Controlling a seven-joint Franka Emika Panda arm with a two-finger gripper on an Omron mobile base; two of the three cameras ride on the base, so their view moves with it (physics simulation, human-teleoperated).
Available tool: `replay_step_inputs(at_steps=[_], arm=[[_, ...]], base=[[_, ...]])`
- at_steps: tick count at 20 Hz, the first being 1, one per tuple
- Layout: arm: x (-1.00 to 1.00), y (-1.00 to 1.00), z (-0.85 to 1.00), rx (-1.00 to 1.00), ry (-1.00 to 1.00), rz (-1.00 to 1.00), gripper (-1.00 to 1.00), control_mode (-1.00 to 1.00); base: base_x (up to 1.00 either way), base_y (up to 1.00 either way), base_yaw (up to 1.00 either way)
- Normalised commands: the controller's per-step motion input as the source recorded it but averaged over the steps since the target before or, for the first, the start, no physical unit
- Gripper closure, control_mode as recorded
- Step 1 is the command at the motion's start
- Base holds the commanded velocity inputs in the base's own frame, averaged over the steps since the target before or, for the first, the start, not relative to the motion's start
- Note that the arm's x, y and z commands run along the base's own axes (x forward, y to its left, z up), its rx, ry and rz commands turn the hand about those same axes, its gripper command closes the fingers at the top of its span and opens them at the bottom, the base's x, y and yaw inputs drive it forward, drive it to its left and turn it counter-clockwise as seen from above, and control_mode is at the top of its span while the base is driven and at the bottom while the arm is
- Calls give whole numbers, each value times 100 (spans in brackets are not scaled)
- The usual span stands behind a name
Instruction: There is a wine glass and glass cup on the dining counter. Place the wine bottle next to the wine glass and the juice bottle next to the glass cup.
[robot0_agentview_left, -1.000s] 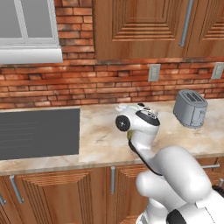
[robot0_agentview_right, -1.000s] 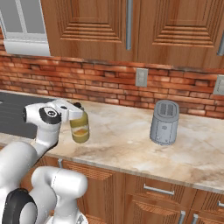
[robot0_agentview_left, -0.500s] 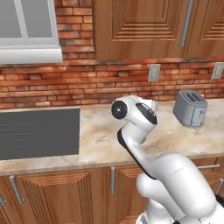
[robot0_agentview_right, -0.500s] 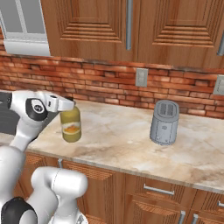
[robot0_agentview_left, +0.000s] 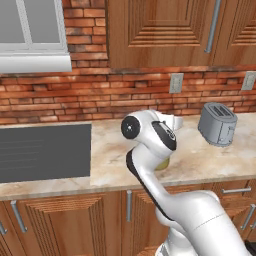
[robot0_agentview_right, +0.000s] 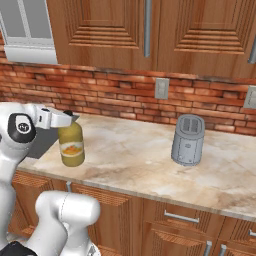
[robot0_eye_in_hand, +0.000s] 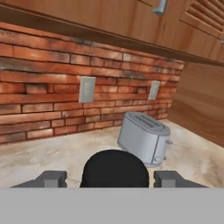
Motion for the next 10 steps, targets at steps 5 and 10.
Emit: replay_step_inputs(at_steps=[5, 10], arm=[[0, 0, 0, -2, 0, 0, 100, -100], [0, 0, 0, 0, 0, 0, 100, -100]], base=[[0, 0, 0], [0, 0, 0]])
